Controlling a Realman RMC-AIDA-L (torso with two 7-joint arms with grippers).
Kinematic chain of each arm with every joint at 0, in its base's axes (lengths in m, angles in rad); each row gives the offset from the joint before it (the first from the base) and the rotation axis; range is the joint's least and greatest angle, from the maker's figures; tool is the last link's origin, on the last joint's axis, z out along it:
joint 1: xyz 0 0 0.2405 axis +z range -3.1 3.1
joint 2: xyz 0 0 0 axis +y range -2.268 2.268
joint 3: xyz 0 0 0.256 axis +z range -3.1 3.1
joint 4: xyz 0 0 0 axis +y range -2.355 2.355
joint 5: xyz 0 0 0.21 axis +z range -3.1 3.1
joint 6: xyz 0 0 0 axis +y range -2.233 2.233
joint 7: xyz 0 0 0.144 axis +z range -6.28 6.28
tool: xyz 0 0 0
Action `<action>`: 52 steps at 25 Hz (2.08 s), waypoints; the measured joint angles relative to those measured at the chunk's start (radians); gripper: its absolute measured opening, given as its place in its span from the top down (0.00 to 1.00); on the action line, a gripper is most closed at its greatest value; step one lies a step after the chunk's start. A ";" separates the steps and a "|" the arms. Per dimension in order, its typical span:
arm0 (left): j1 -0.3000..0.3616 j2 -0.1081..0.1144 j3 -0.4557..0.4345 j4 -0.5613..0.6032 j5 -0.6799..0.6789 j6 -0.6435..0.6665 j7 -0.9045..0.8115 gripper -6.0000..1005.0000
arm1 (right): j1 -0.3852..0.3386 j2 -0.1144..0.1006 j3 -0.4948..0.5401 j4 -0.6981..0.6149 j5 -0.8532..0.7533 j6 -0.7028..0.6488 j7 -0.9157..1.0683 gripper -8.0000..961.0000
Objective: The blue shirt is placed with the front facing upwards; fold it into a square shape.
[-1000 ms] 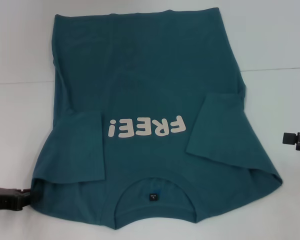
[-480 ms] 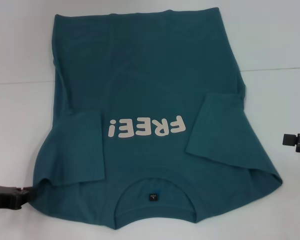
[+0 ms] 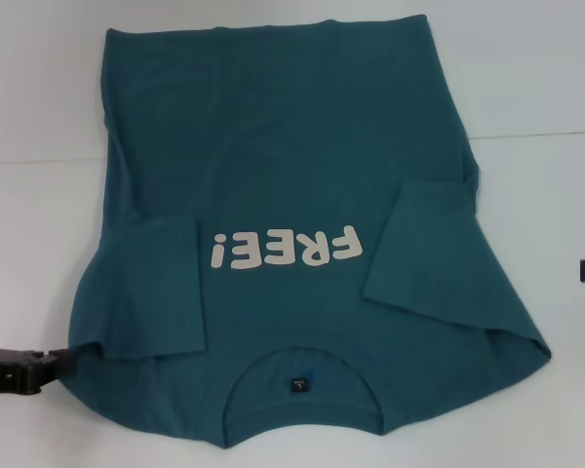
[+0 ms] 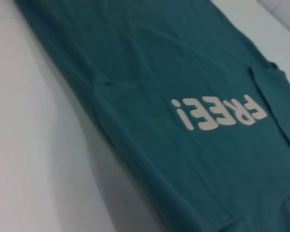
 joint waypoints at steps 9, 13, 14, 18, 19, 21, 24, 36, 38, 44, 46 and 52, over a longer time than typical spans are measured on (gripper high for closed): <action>-0.016 0.001 0.006 -0.003 -0.002 0.023 -0.033 0.96 | 0.118 -0.009 -0.001 -0.008 -0.187 -0.014 0.109 0.07; -0.016 0.000 0.008 -0.004 -0.003 0.026 -0.033 0.96 | 0.132 0.004 -0.013 0.016 -0.211 0.027 0.110 0.07; -0.016 -0.001 0.009 -0.004 -0.006 0.029 -0.033 0.96 | 0.133 0.008 -0.021 0.019 -0.221 0.037 0.111 0.07; -0.011 -0.001 0.010 -0.012 -0.033 0.043 -0.029 0.96 | 0.132 0.030 -0.047 0.025 -0.238 0.072 0.112 0.08; -0.009 -0.001 0.010 -0.015 -0.039 0.044 -0.028 0.96 | 0.131 0.035 -0.049 0.027 -0.238 0.083 0.112 0.08; -0.007 -0.001 0.010 -0.018 -0.049 0.047 -0.026 0.96 | 0.129 0.050 -0.059 0.037 -0.240 0.103 0.111 0.08; -0.006 -0.001 0.012 -0.018 -0.052 0.050 -0.025 0.96 | 0.130 0.063 -0.075 0.069 -0.254 0.140 0.107 0.08; -0.014 -0.001 0.013 -0.018 -0.053 0.060 -0.024 0.96 | 0.140 0.095 -0.119 0.091 -0.291 0.224 0.103 0.09; -0.016 -0.001 0.013 -0.018 -0.053 0.060 -0.023 0.96 | 0.140 0.098 -0.119 0.091 -0.289 0.231 0.103 0.09; -0.021 0.000 0.013 -0.018 -0.053 0.061 -0.023 0.96 | 0.152 0.105 -0.118 0.106 -0.289 0.238 0.103 0.09; -0.021 0.000 0.013 -0.018 -0.053 0.061 -0.023 0.96 | 0.157 0.108 -0.118 0.111 -0.290 0.238 0.102 0.09; -0.020 0.001 0.013 -0.018 -0.053 0.061 -0.023 0.96 | 0.164 0.113 -0.124 0.116 -0.293 0.239 0.110 0.10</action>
